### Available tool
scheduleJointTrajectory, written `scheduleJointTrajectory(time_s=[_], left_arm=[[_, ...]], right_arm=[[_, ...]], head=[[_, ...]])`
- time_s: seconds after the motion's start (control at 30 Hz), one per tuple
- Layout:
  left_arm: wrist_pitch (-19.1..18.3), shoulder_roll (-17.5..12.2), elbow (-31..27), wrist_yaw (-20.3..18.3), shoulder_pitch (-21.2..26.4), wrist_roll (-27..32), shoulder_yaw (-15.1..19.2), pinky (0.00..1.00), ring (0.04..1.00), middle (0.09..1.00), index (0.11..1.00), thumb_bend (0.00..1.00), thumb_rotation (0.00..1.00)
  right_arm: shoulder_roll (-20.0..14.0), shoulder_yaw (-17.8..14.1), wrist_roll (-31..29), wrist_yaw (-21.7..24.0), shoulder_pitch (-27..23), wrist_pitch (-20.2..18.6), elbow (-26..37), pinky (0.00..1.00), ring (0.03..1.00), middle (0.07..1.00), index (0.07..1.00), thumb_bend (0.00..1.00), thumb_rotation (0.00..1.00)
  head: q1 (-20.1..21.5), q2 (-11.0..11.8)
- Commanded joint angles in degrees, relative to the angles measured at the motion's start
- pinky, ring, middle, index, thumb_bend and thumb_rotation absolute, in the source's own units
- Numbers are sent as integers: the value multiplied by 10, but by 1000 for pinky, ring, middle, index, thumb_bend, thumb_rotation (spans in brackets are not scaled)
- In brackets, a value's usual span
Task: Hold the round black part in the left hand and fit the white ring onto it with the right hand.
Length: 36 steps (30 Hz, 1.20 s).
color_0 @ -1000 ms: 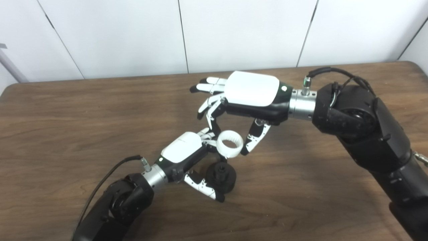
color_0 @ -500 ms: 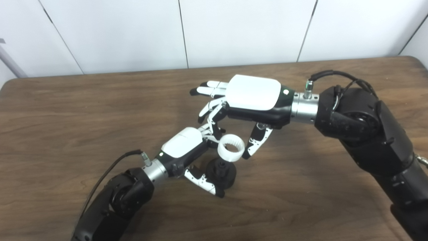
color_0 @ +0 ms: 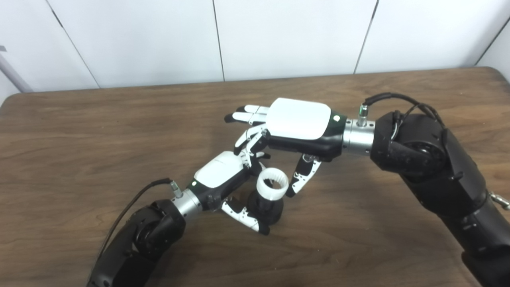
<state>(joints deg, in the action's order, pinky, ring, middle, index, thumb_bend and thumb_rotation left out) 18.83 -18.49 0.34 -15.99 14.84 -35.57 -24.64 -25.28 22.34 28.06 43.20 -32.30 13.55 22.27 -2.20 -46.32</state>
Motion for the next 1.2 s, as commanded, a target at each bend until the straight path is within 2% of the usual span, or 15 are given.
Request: scheduleJointTrajectory(time_s=[0.0, 0.67, 0.87, 1.17], left_arm=[[6, 2, -17, 0, 9, -1, 0, 1000, 926, 688, 481, 523, 64], [-18, 7, -47, -28, 6, 1, 6, 1000, 944, 706, 482, 523, 64], [-14, 7, -45, -30, 7, 9, 10, 1000, 909, 703, 482, 523, 62], [-11, 8, -41, -28, 7, 12, 17, 1000, 924, 709, 481, 523, 61]], right_arm=[[1, -8, -1, -15, -19, 7, 5, 1000, 991, 768, 480, 525, 143], [8, 4, 4, -22, -7, 22, -24, 1000, 1000, 781, 481, 525, 142], [4, 6, -3, -9, -2, 9, -13, 1000, 1000, 789, 481, 525, 140], [-2, 6, -3, -2, 3, 0, 0, 1000, 1000, 788, 481, 525, 139]], head=[[-1, 0], [-7, -5], [-7, -5], [-3, -7]])
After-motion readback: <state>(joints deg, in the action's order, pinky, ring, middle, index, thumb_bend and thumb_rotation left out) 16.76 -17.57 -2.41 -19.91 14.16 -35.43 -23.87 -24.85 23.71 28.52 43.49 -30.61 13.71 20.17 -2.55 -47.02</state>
